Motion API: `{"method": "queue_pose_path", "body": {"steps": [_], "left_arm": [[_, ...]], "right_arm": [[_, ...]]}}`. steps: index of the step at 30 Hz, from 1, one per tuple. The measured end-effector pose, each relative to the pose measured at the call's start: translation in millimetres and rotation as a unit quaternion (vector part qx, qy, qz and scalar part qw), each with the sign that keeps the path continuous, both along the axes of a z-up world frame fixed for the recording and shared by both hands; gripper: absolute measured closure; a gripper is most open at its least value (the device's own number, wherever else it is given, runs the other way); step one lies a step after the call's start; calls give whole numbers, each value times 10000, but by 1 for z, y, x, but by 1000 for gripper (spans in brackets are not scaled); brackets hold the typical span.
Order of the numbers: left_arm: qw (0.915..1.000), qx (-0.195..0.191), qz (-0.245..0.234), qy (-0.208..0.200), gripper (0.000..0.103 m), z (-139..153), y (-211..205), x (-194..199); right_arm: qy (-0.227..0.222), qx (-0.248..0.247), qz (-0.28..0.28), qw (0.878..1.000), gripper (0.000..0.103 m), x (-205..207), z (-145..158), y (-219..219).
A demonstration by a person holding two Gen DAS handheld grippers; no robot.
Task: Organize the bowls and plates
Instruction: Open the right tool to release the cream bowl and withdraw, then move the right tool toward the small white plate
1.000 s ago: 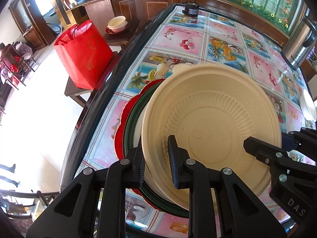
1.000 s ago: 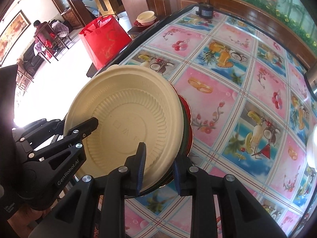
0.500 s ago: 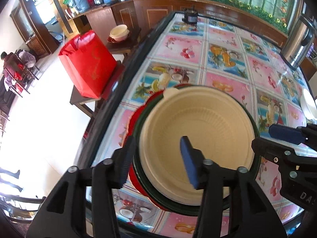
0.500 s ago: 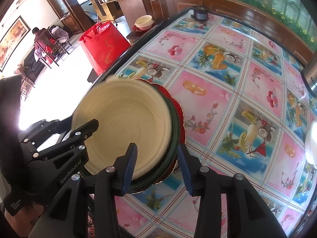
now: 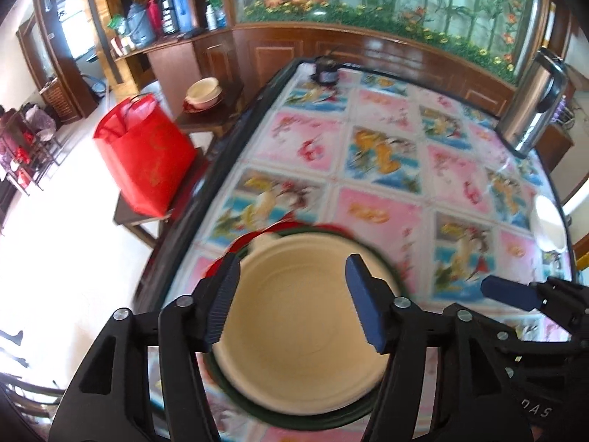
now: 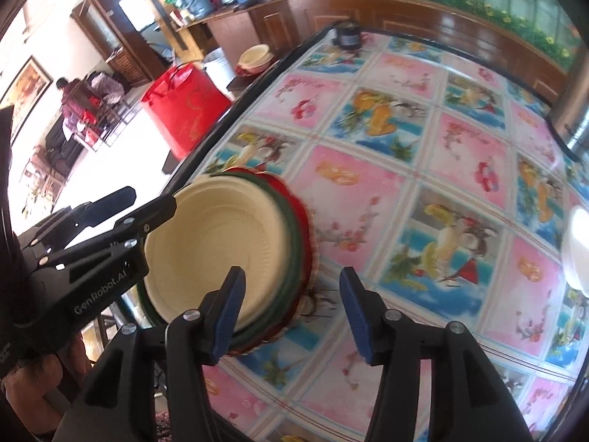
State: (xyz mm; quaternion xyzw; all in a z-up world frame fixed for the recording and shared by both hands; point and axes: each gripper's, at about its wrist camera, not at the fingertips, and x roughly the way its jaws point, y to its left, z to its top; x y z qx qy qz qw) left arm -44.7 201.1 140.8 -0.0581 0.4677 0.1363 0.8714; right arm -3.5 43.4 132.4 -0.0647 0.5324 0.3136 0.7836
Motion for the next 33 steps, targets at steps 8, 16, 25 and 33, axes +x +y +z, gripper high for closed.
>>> {"method": "queue_pose_path", "body": {"steps": [8, 16, 25, 33], "left_arm": [[9978, -156, -638, -37, 42, 3, -63, 42], [9920, -233, -1239, 61, 43, -8, -134, 76], [9828, -383, -1802, 112, 43, -16, -213, 111], [9764, -582, -2065, 261, 43, -33, -275, 153]], "right_arm": [[-4, 7, -682, 9977, 46, 23, 4, -62], [62, -2, -1371, 9905, 44, 41, 1, -132], [115, -41, -2059, 9785, 40, 55, -4, -209], [211, -103, -2756, 9610, 40, 66, -18, -287]]}}
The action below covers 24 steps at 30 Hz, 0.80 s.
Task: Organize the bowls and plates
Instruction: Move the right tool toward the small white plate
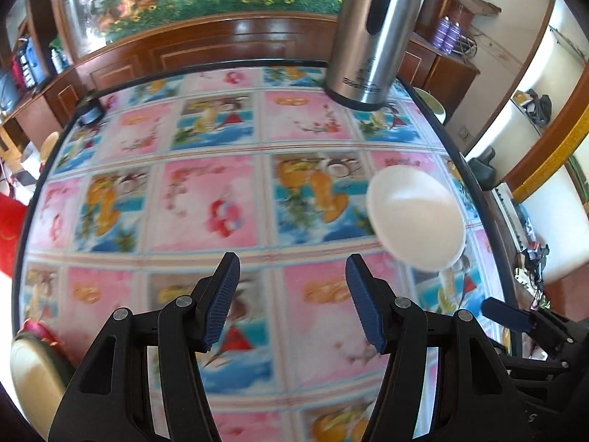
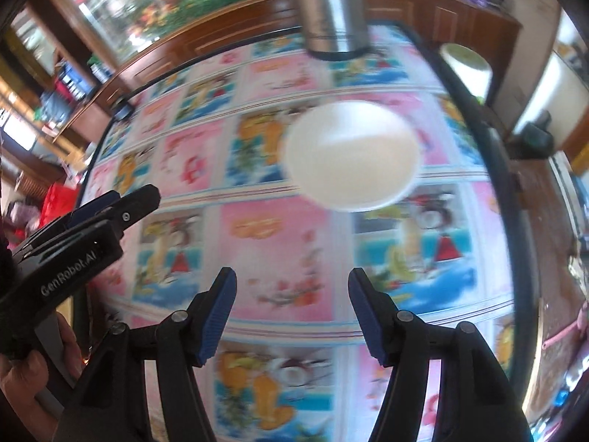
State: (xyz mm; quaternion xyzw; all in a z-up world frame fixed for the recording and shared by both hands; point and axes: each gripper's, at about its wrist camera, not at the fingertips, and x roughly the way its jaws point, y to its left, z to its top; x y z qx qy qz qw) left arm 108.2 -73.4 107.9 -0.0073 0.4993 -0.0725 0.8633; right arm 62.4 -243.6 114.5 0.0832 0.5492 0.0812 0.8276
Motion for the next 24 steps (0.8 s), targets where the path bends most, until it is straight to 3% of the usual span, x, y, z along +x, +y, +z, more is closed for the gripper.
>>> {"method": "queue_pose_path", "body": {"steps": [11, 24], "left_arm": [[9992, -5, -96, 396, 43, -29, -55, 41], [9977, 58, 4, 676, 43, -59, -75, 67]], "right_arm": [[-46, -87, -566, 9983, 36, 47, -15, -79], [132, 5, -377, 9992, 36, 94, -41, -88]]}}
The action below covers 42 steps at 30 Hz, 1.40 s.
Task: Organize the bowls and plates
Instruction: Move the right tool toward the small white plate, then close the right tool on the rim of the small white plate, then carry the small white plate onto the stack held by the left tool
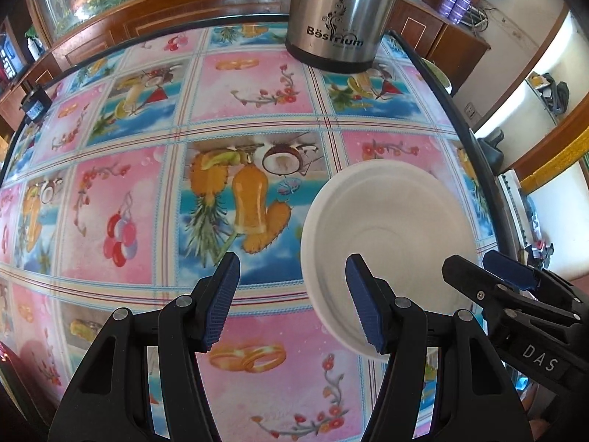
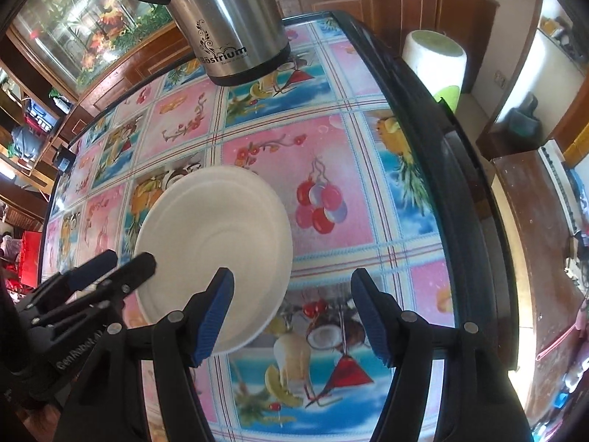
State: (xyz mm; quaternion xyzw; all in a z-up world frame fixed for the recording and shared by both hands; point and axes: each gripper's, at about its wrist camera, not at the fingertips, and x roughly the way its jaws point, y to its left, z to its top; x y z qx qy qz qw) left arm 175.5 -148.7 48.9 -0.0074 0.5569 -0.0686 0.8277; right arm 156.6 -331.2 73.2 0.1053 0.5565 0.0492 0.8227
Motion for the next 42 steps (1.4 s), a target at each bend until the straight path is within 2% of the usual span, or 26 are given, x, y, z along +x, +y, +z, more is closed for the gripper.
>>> {"method": "queue_pose_path", "body": {"steps": [13, 14, 16, 21, 23, 25, 26, 28, 32, 42], "left_arm": [[9997, 216, -27, 69, 43, -19, -15, 10], [9997, 232, -35, 70, 43, -21, -16, 11], [9997, 219, -62, 94, 43, -23, -18, 12], [9995, 271, -128, 61, 44, -24, -22, 13], [9996, 231, -157, 81, 57, -26, -24, 13], [9996, 163, -201, 126, 72, -28, -26, 14], [9995, 152, -240, 108, 77, -28, -27, 14], [9994, 219, -262, 51, 78, -26, -29, 13], [9996, 71, -255, 94, 81, -24, -24, 13], [9997, 120, -182, -121, 82, 2, 10, -15]], "right_arm": [[135, -14, 259, 9996, 38, 18, -16, 3], [145, -20, 285, 9995, 41, 19, -16, 3], [169, -57, 315, 9993, 56, 20, -18, 4], [193, -96, 364, 9991, 69, 22, -20, 3], [186, -94, 360, 9991, 74, 22, -21, 2], [196, -46, 382, 9991, 84, 22, -21, 3], [192, -21, 395, 9990, 85, 22, -21, 4], [175, 52, 453, 9988, 91, 22, -20, 7], [179, 48, 473, 9987, 91, 20, -19, 9], [30, 179, 512, 9985, 91, -2, -4, 27]]}}
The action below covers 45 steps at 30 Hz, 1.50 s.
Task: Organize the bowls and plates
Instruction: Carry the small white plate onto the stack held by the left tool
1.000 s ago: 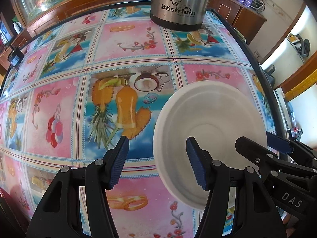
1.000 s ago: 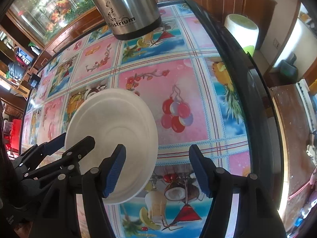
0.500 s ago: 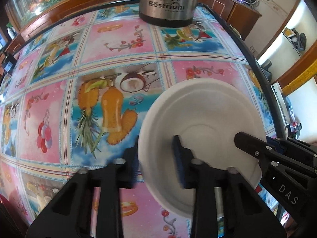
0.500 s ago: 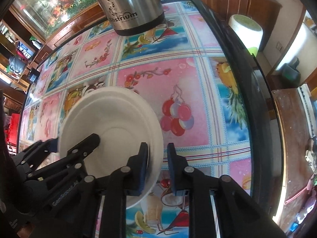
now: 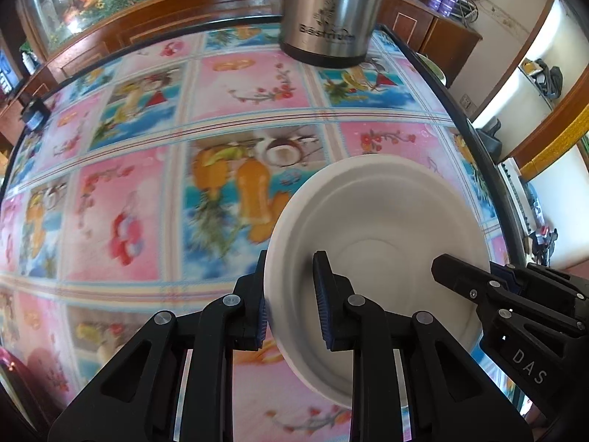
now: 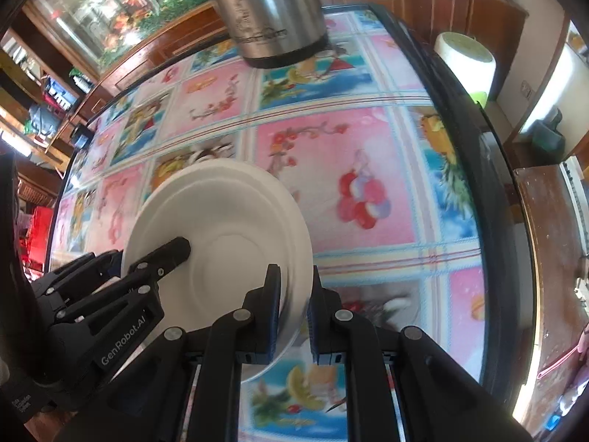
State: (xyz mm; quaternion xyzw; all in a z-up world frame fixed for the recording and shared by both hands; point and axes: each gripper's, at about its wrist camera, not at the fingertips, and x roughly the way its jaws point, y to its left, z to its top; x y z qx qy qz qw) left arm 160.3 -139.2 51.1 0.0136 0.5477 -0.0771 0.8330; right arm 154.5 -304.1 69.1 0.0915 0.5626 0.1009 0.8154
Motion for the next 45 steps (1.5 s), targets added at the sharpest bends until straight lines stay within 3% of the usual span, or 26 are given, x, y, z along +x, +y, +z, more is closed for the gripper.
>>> {"method": "queue_pose_path", "body": {"steps": [29, 45], "left_arm": [[9948, -68, 930, -402, 82, 55, 154, -101], [9837, 1, 1682, -635, 81, 89, 259, -167]], "right_arm": [[-353, -57, 930, 9950, 88, -74, 48, 149], [-679, -100, 1863, 9801, 87, -119, 83, 251]]}}
